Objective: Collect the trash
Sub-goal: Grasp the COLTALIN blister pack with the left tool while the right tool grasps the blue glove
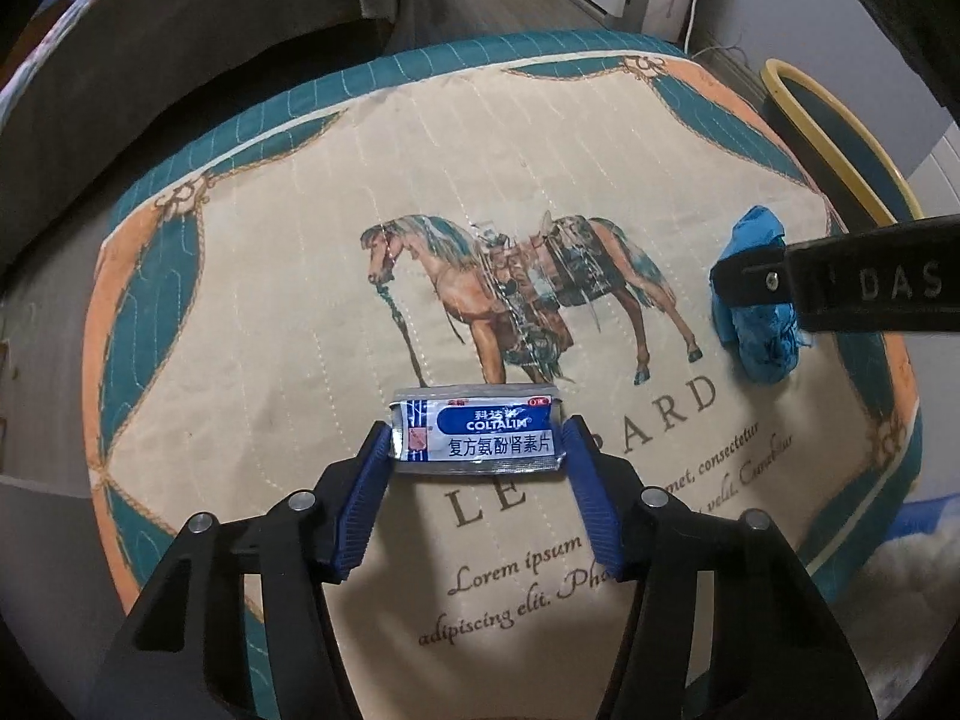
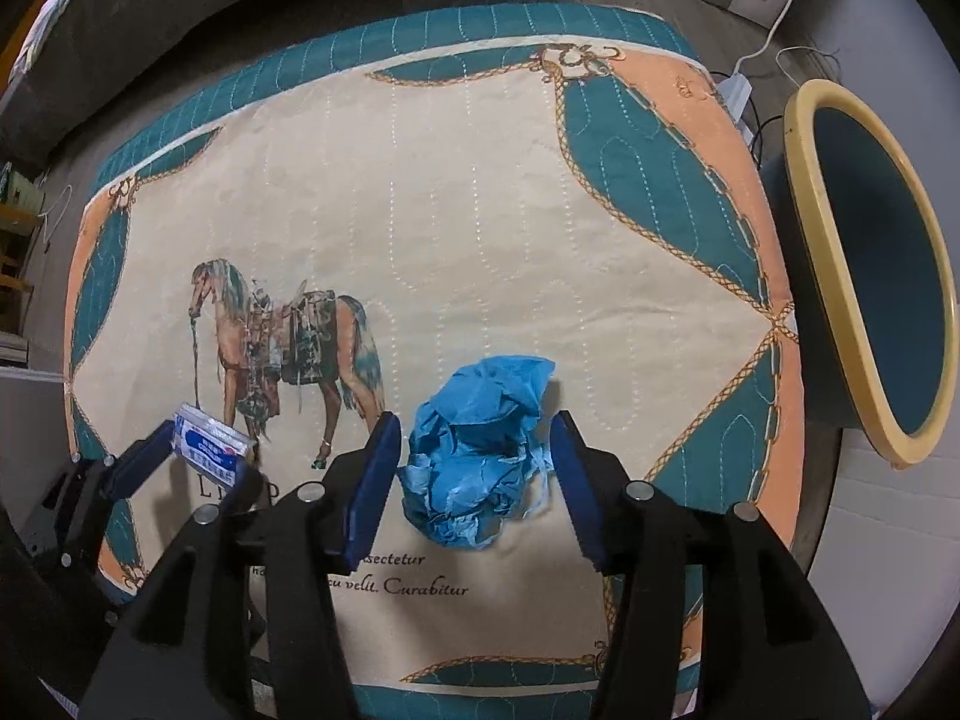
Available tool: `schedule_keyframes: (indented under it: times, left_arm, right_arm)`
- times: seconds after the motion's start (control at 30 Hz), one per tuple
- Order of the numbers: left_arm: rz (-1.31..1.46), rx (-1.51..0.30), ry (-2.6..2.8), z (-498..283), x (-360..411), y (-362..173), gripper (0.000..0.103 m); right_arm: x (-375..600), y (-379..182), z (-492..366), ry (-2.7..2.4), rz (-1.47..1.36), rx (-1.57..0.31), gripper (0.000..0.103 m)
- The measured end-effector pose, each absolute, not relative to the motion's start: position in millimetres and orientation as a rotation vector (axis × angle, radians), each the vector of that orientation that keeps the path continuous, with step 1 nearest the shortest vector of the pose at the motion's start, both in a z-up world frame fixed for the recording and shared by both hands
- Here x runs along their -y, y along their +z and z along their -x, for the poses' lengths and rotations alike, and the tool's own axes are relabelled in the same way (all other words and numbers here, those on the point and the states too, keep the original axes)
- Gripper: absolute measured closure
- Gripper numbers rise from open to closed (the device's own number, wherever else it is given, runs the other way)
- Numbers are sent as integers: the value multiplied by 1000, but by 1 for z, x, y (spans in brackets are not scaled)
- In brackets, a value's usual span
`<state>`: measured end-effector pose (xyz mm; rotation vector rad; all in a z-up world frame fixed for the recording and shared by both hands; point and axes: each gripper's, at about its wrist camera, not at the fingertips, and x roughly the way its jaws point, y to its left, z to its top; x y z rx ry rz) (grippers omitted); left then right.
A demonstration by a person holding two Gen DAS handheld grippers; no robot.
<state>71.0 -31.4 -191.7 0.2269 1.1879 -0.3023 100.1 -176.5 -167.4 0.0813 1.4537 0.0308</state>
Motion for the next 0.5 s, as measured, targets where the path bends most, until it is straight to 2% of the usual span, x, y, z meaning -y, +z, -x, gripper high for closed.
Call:
schedule_keyframes:
  times: [0.03,0.13,0.33,0.5]
  left_arm:
    - [-234,-1184,-301,-71,32,-192,44]
    - [-227,-1181,-303,-73,33,-190,44]
    - [-239,-1125,-300,-81,39,-176,44]
    - [-256,-1016,-306,-87,45,-141,44]
  right_arm:
    - [174,-169,-100,41,-67,-1459,69]
    - [168,-168,-97,60,-46,-1448,72]
    - [175,-153,-97,72,-100,-1410,73]
    - [194,-105,-107,96,-158,-1285,73]
